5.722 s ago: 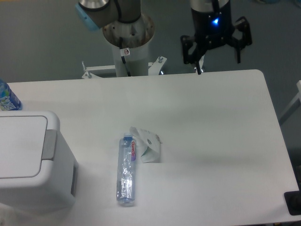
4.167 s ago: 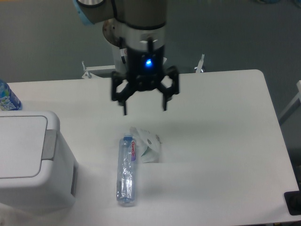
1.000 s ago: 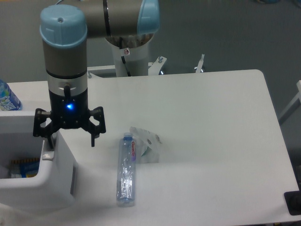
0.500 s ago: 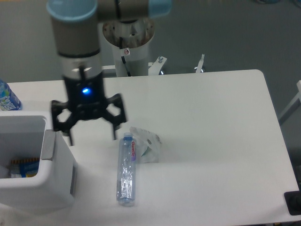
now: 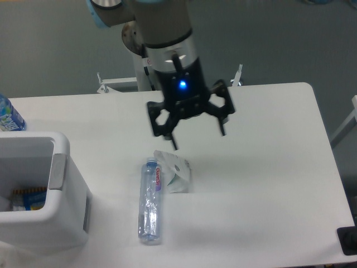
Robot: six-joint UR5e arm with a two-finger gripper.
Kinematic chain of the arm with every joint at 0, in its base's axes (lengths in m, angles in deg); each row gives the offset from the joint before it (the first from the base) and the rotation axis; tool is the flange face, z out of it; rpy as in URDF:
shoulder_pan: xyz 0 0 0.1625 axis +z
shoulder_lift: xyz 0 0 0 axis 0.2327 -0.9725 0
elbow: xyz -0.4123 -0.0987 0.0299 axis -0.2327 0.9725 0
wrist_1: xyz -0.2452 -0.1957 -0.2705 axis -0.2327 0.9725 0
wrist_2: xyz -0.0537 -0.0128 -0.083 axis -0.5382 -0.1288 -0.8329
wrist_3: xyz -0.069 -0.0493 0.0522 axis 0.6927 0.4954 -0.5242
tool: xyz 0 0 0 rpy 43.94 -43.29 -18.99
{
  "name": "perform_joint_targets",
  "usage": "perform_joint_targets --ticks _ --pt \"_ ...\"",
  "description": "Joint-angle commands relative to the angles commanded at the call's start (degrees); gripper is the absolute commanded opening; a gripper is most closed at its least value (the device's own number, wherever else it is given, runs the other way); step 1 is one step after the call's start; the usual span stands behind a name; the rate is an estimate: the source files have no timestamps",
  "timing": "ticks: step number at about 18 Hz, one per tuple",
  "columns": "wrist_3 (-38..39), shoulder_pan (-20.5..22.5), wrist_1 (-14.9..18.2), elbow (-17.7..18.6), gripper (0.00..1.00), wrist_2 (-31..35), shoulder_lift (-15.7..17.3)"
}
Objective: Open the trash can
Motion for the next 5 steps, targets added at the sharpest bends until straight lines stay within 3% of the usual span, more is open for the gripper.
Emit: perform_joint_targets --ticks 3,5 --pt "-9.0 3.5 1.2 1.7 1.00 0.3 1.7" --pt "-10.9 5.0 1.2 2.6 1.00 0.2 2.6"
